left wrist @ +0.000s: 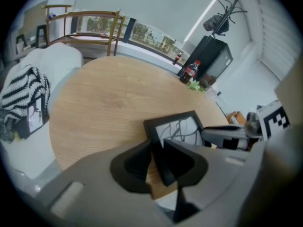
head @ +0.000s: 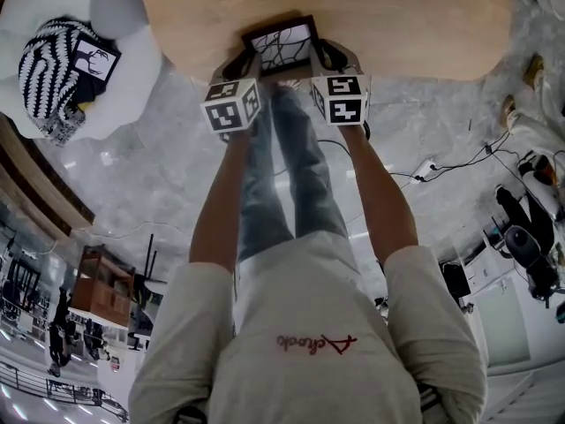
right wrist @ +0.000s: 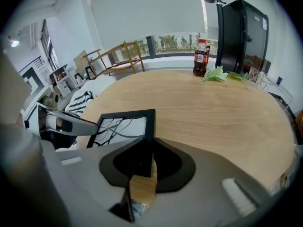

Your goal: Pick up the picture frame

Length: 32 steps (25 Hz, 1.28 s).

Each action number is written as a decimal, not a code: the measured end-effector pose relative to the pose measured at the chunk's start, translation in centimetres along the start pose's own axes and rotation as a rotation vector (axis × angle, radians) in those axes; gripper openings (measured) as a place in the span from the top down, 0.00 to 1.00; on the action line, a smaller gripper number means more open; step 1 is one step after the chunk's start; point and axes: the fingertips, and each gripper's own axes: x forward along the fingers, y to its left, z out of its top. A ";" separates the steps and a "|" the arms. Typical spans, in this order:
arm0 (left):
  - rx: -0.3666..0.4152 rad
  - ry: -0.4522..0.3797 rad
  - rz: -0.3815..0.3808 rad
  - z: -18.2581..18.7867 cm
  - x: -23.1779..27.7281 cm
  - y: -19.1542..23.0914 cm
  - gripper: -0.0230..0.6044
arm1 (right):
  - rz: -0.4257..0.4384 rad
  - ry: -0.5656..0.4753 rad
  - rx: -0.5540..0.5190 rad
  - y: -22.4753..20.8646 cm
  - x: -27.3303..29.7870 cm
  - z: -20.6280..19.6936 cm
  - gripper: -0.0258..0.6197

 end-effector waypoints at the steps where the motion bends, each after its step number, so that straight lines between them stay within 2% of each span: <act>1: 0.003 -0.011 0.005 0.4 -0.3 -0.2 0.84 | -0.009 -0.010 0.002 0.0 -0.4 0.3 0.85; 18: 0.073 -0.170 0.011 7.5 -6.3 -2.5 0.85 | -0.060 -0.157 -0.008 1.6 -5.8 7.3 0.85; 32: 0.164 -0.346 0.014 18.4 -17.0 -7.2 0.85 | -0.077 -0.339 -0.073 3.9 -15.5 19.7 0.85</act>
